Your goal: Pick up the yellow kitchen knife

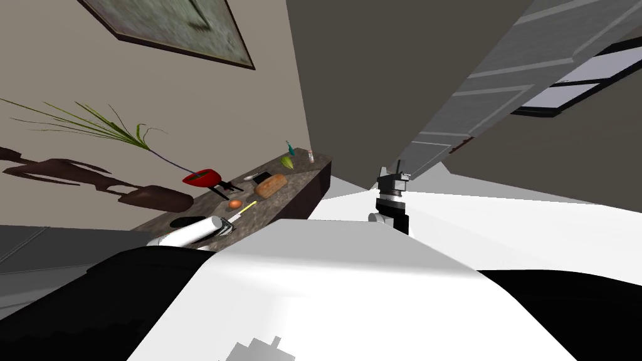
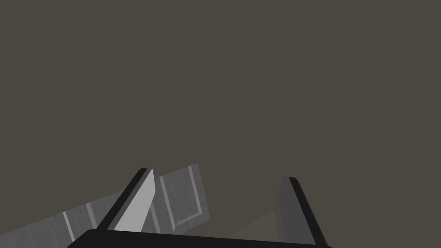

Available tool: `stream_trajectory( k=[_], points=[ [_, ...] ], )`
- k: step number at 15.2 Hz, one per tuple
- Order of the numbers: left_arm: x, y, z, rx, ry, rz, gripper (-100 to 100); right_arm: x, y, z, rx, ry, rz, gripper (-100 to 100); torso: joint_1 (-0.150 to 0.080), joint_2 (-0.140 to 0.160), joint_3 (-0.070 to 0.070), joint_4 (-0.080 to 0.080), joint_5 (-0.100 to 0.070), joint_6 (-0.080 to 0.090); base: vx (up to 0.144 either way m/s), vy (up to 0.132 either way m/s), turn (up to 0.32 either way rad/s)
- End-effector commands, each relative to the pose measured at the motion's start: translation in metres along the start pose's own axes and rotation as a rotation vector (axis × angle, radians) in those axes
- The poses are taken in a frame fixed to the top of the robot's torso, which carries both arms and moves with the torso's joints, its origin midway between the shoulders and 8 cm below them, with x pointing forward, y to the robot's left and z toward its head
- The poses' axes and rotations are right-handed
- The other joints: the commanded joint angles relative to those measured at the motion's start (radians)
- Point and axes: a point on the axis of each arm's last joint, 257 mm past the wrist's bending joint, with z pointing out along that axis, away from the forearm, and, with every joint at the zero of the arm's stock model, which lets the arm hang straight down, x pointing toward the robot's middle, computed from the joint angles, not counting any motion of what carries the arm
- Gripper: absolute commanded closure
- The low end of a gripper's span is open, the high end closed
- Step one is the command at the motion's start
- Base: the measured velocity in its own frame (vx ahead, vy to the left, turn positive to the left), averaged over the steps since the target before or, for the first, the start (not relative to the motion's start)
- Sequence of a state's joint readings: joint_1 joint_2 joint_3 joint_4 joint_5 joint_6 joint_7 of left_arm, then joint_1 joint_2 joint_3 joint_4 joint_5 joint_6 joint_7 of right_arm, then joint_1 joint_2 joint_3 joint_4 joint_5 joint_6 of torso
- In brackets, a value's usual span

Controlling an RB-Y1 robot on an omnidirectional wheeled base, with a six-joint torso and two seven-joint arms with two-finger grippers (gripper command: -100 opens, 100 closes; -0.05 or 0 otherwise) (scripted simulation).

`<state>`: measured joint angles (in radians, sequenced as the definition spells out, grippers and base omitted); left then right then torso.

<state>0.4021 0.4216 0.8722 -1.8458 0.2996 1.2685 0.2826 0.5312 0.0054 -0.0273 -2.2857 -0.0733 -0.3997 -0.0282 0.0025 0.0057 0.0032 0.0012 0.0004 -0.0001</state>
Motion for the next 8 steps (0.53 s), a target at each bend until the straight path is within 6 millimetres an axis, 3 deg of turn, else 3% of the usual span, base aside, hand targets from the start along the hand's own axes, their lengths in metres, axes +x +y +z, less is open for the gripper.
stream_trajectory(
  k=[1,8],
  points=[
    [-0.004,0.003,-0.001,-0.032,-0.006,-0.017,-100,0.000,0.000,0.000,0.000,0.000,0.000,0,0.000,0.000,0.000,0.000,0.000,0.000,-0.040,0.044,-0.140],
    [-0.018,0.015,-0.006,-0.138,-0.026,-0.074,-100,0.000,0.000,0.000,0.000,0.000,0.000,0,0.002,0.000,0.000,0.000,0.000,0.000,-0.051,0.061,-0.191]
  ],
)
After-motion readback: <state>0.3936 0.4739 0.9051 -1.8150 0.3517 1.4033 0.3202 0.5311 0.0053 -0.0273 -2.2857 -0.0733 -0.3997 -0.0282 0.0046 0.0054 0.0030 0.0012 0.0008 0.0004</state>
